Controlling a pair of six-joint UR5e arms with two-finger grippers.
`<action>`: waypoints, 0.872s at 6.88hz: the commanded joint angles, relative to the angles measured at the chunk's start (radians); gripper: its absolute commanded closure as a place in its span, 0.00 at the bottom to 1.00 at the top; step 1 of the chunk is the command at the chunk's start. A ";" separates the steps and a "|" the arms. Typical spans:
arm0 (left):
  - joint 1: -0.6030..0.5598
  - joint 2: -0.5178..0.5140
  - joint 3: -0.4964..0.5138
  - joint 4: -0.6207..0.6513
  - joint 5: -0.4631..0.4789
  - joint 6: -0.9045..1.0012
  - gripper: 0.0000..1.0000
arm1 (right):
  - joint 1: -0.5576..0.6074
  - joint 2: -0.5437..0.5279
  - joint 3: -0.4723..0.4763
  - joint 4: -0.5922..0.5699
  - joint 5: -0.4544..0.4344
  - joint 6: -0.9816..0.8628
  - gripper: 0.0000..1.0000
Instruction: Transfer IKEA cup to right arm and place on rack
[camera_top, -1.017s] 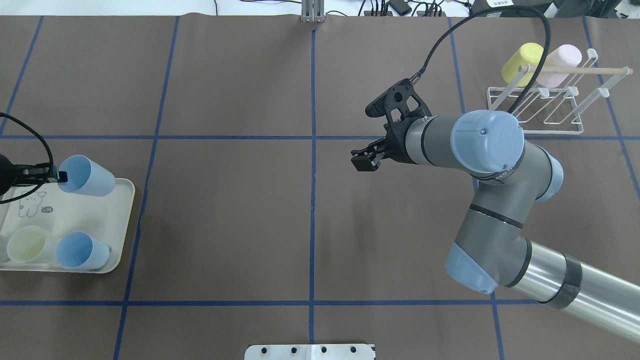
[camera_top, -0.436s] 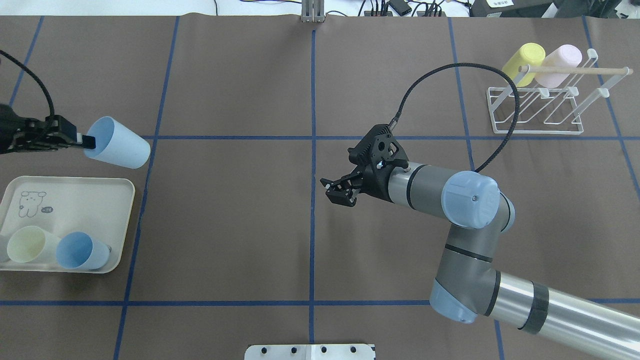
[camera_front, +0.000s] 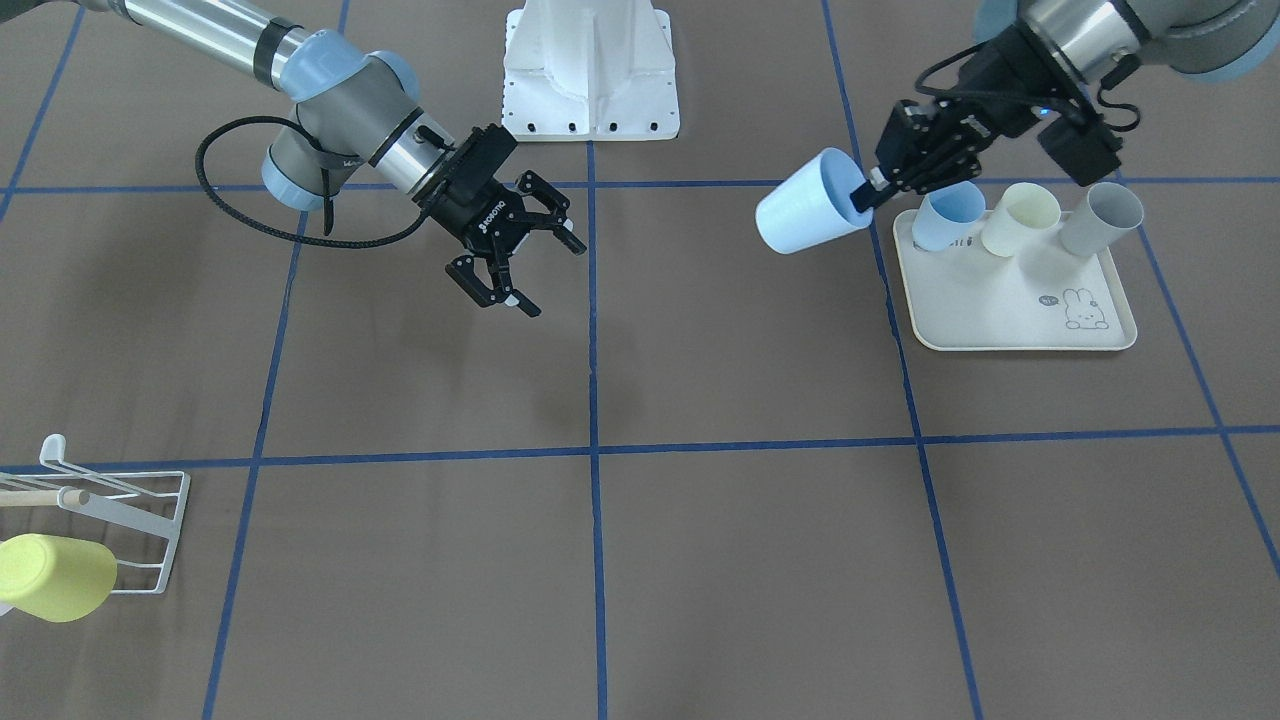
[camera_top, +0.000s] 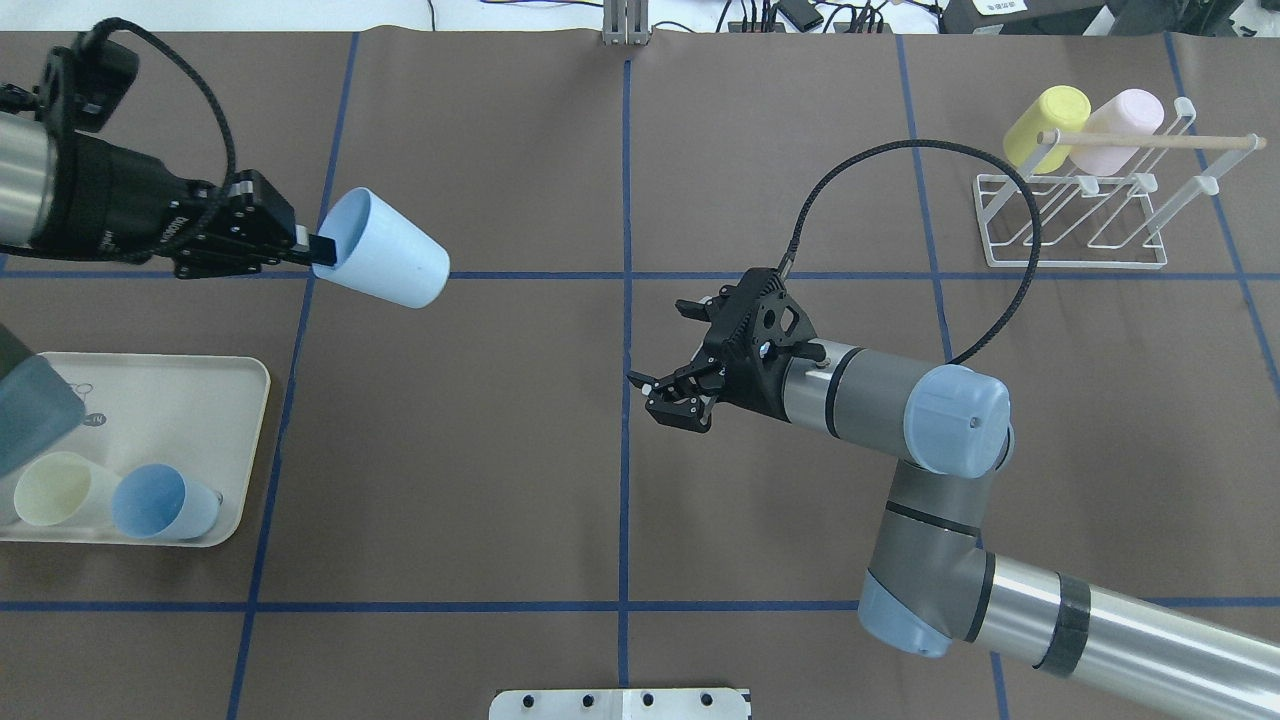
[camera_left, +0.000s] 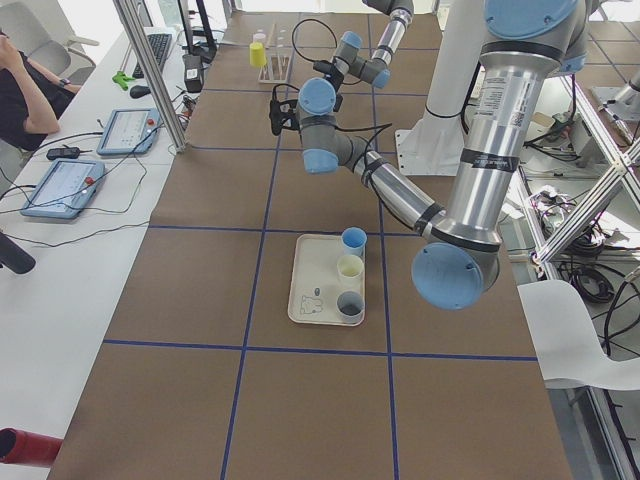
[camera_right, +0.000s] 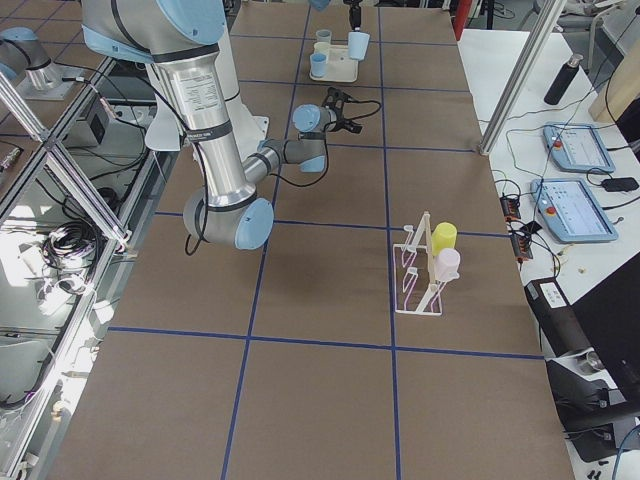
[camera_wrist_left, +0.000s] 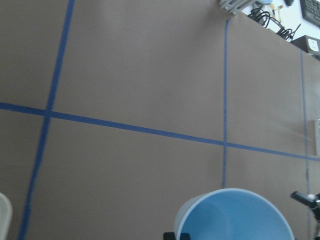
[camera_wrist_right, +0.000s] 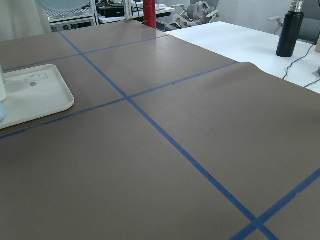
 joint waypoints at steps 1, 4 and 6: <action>0.095 -0.118 0.073 -0.085 0.004 -0.053 1.00 | -0.023 -0.001 -0.007 0.118 -0.038 -0.032 0.01; 0.120 -0.138 0.188 -0.282 0.002 -0.055 1.00 | -0.054 0.001 -0.015 0.244 -0.035 -0.105 0.01; 0.125 -0.157 0.200 -0.285 0.002 -0.055 1.00 | -0.067 0.009 -0.012 0.251 -0.037 -0.106 0.01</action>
